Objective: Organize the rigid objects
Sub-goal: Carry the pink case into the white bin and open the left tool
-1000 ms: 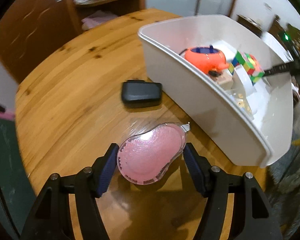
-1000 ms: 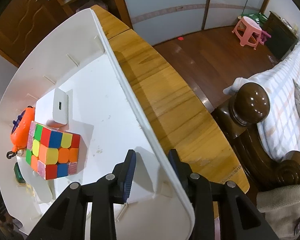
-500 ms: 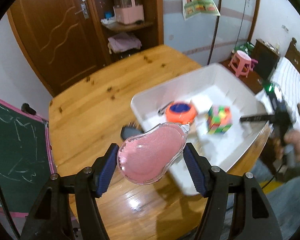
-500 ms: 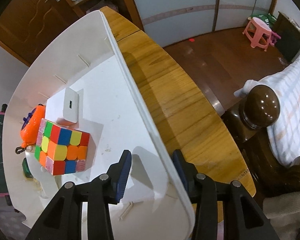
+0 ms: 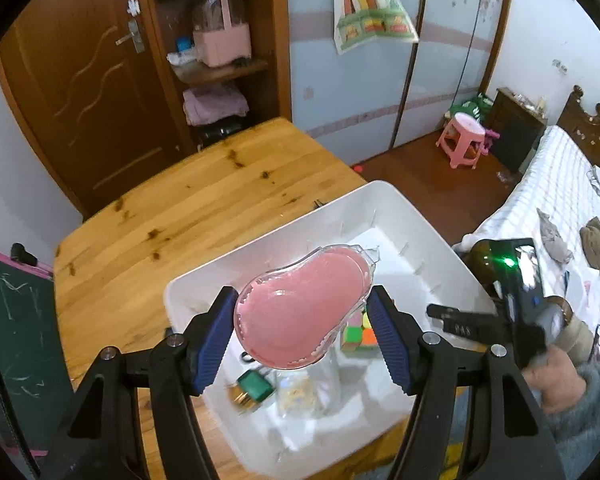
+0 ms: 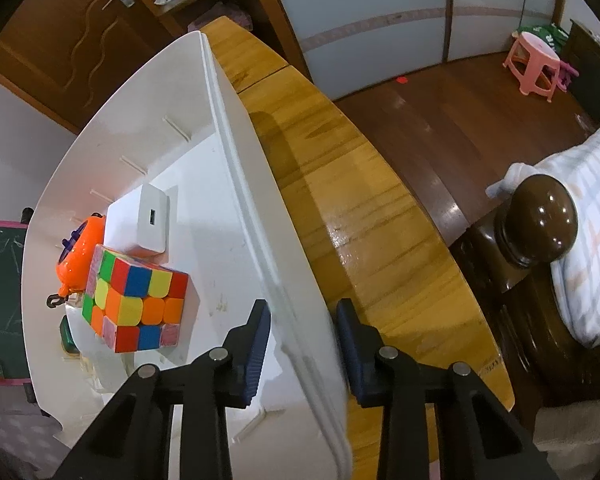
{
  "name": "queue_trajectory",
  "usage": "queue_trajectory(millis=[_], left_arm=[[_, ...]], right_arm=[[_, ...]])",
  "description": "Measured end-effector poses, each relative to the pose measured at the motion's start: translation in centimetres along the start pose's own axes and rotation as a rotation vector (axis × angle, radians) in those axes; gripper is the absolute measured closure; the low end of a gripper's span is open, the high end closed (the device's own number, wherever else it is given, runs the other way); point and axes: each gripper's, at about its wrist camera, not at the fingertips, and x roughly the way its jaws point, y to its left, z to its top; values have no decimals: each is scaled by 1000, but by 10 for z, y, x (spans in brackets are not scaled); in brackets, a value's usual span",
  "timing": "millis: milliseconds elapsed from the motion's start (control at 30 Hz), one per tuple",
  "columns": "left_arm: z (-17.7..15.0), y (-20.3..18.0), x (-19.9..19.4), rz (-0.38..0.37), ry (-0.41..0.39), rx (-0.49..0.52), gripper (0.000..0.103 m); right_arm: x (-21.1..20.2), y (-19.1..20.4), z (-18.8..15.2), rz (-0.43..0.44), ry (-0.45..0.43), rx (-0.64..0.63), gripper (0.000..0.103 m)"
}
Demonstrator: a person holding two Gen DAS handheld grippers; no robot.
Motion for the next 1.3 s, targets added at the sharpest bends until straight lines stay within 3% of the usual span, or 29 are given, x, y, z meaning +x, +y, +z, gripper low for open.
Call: queue_trajectory(millis=[300, 667, 1000, 1300], left_arm=[[26, -28, 96, 23, 122, -13, 33], [16, -62, 179, 66, 257, 28, 33], [13, -72, 189, 103, 271, 64, 30], [12, -61, 172, 8, 268, -12, 21]], right_arm=[[0, 1, 1, -2, -11, -22, 74], [1, 4, -5, -16, -17, -43, 75], [0, 6, -5, -17, -17, -43, 75], [0, 6, -4, -17, -16, -43, 75]])
